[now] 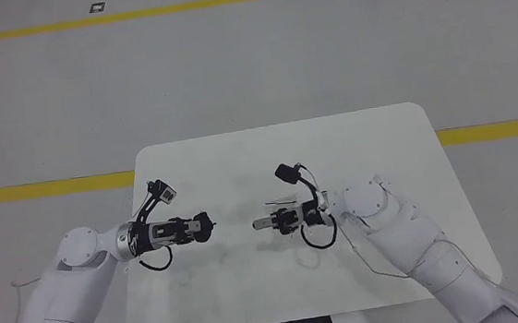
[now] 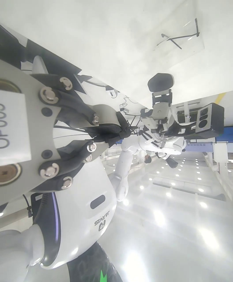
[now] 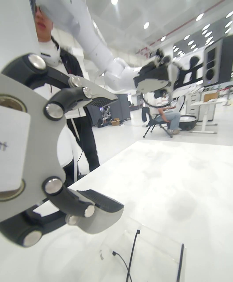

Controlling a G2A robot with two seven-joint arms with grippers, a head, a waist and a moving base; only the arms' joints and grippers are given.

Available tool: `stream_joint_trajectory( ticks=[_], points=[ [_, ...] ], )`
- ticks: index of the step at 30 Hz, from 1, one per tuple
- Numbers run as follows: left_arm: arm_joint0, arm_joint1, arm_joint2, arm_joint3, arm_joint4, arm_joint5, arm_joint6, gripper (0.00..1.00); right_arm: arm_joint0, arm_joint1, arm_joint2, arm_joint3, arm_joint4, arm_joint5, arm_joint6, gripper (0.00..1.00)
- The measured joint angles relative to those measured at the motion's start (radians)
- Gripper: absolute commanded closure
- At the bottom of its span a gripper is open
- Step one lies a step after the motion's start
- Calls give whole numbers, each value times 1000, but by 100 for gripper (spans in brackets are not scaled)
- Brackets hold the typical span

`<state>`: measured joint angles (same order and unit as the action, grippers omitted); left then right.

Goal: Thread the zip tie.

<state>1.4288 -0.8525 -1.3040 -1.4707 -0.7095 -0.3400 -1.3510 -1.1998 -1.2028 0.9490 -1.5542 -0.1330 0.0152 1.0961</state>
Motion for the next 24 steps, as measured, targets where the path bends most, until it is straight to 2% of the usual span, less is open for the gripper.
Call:
stream_joint_trajectory(
  ticks=[9, 16, 19, 20, 24],
  points=[
    [0, 0, 0, 0, 0, 0, 0, 100, 5, -1, -12, -3, -2, -9, -2, 0],
    [0, 0, 0, 0, 0, 0, 0, 100, 161, -18, -129, 60, -155, -94, 126, 0],
    [0, 0, 0, 0, 0, 0, 0, 100, 219, -29, -182, 77, -193, -178, 166, 0],
    [0, 0, 0, 0, 0, 0, 0, 100, 231, -31, -194, 80, -203, -207, 176, 0],
    [0, 0, 0, 0, 0, 0, 0, 100, 232, -31, -195, 81, -203, -207, 176, 0]
  ],
)
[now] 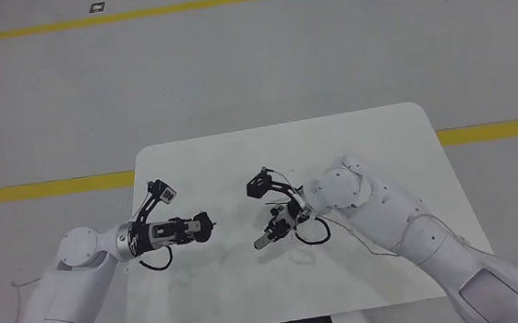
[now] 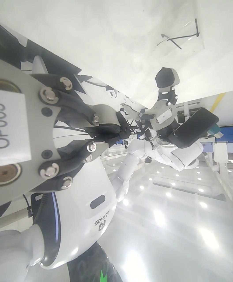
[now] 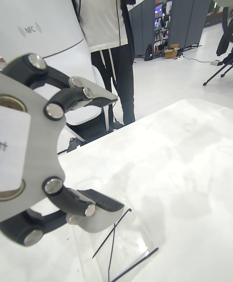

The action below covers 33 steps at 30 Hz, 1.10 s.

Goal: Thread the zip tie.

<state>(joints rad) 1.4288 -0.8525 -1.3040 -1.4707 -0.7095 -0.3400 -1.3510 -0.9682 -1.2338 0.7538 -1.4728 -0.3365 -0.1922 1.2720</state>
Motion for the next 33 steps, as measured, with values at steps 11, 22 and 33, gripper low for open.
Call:
stream_joint_trajectory(
  ticks=[11, 22, 33],
  points=[
    [0, 0, 0, 0, 0, 0, 0, 100, 105, -7, -69, 18, -182, -83, 86, 0],
    [0, 0, 0, 0, 0, 0, 0, 100, 300, -59, -302, 79, -196, -148, 118, 0],
    [0, 0, 0, 0, 0, 0, 0, 100, 335, -67, -381, 101, -207, -147, 97, 0]
  ],
)
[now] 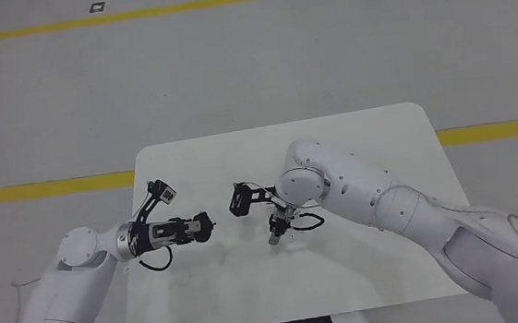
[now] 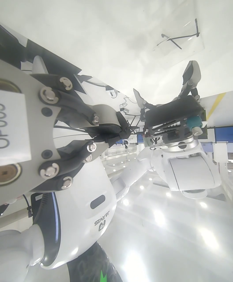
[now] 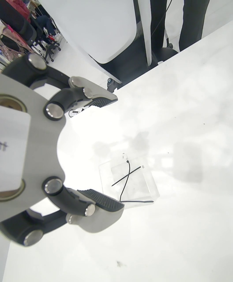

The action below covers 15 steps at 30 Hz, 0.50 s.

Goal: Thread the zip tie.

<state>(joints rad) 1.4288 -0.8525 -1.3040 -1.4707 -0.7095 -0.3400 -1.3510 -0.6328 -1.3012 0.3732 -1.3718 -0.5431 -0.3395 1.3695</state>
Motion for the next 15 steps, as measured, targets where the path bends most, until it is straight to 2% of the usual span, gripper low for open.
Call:
stream_joint_trajectory(
  ticks=[4, 7, 15],
  points=[
    [0, 0, 0, 0, 0, 0, 0, 100, -3, -5, -36, 2, -26, 0, -3, 0],
    [0, 0, 0, 0, 0, 0, 0, 100, 13, -19, -75, 39, -38, -1, -21, 0],
    [0, 0, 0, 0, 0, 0, 0, 100, 14, -22, -75, 52, -45, 0, -65, 0]
  ],
)
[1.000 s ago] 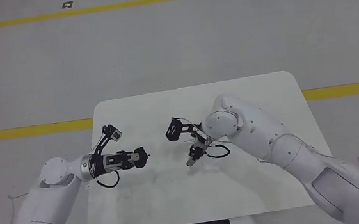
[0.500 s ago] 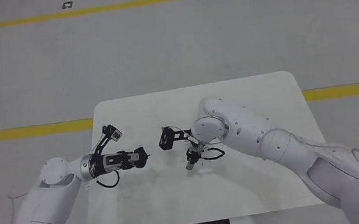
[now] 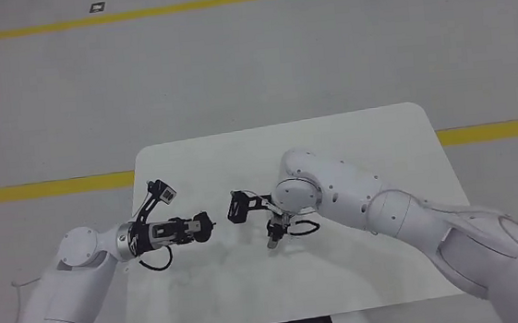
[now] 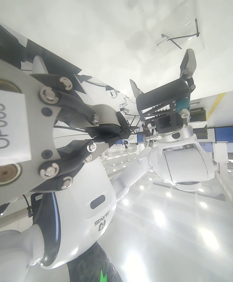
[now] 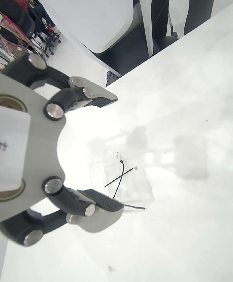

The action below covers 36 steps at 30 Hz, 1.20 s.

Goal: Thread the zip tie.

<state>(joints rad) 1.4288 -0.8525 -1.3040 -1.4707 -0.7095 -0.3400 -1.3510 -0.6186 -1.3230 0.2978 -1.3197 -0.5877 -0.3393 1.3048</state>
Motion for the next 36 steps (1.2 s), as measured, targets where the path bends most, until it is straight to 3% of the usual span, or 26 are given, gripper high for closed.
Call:
stream_joint_trajectory(
  ticks=[4, 5, 7, 8, 19, 36],
  points=[
    [0, 0, 0, 0, 0, 0, 0, 100, 4, 5, 2, 7, -57, -1, 2, 0],
    [0, 0, 0, 0, 0, 0, 0, 100, 5, 7, 2, 7, -66, -1, 6, 13],
    [0, 0, 0, 0, 0, 0, 0, 100, 7, 8, 1, 7, -76, -1, 7, 56],
    [0, 0, 0, 0, 0, 0, 0, 100, 7, 10, -1, 8, -81, -1, 6, 62],
    [0, 0, 0, 0, 0, 0, 0, 100, 5, 19, -30, 21, -109, -1, -43, 75],
    [0, 0, 0, 0, 0, 0, 0, 100, 15, -21, -93, 115, -127, -1, -105, 70]
  ],
)
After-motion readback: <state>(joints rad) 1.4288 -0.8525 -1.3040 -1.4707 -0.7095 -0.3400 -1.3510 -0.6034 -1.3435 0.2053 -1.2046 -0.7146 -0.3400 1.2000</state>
